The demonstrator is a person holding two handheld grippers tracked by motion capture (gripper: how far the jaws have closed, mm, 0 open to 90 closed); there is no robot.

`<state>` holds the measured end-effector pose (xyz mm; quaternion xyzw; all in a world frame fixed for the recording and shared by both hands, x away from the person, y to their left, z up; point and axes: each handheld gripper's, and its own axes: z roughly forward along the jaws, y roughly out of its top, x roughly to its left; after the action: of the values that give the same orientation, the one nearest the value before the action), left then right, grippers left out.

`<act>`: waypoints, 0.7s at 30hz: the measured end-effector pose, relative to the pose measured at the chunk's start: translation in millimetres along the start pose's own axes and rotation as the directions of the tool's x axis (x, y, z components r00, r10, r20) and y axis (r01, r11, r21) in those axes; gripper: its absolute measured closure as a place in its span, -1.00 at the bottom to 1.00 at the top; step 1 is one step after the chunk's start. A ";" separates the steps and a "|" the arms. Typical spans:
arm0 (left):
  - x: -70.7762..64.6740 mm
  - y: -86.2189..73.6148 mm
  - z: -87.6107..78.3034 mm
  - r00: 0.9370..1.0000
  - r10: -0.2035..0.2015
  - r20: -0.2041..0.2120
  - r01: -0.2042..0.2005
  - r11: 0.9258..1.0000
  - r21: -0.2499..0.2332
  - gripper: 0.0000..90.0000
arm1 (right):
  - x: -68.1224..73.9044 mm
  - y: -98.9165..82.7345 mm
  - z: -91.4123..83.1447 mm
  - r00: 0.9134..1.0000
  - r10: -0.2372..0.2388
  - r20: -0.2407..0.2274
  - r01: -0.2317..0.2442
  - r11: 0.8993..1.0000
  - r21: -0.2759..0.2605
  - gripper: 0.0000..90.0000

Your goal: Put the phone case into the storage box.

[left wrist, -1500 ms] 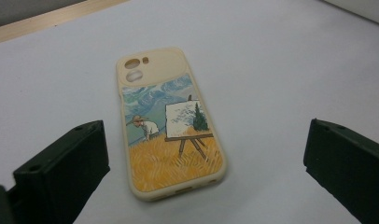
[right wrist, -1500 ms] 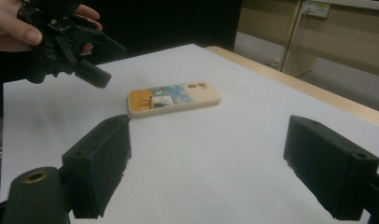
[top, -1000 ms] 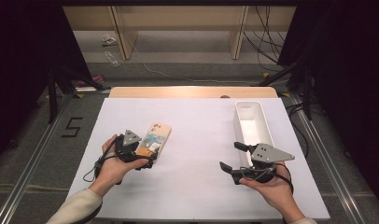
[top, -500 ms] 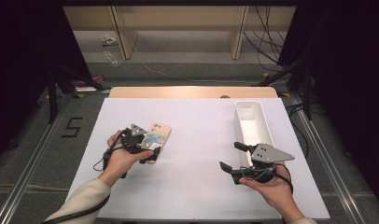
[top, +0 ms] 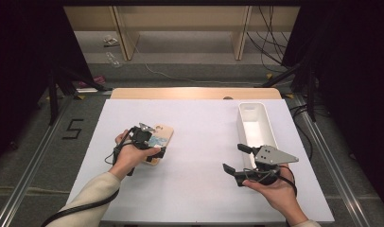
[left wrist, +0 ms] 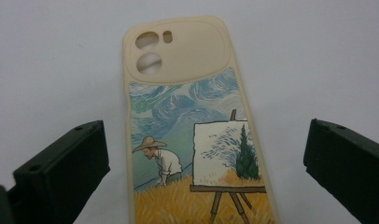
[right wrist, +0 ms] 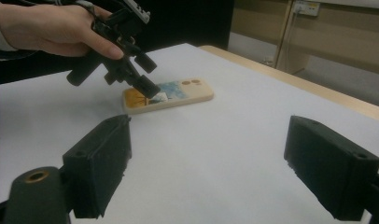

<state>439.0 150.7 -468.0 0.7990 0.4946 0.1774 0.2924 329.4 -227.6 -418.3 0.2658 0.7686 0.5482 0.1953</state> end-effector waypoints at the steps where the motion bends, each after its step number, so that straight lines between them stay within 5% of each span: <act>1: 0.0 0.0 0.0 1.000 0.000 0.000 0.000 1.000 0.000 -1.00 | 0.0 -0.1 0.0 1.000 0.000 0.000 0.000 1.000 0.001 -0.65; 21: 3.8 1.8 17.2 1.000 -0.023 -0.002 0.023 0.993 0.116 -1.00 | 1.5 0.1 1.3 1.000 -0.003 -0.004 0.003 1.000 0.001 -0.65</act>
<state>451.8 148.4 -480.1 0.8087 0.5134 0.1451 0.2476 329.0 -225.7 -418.6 0.2637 0.7696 0.5481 0.1942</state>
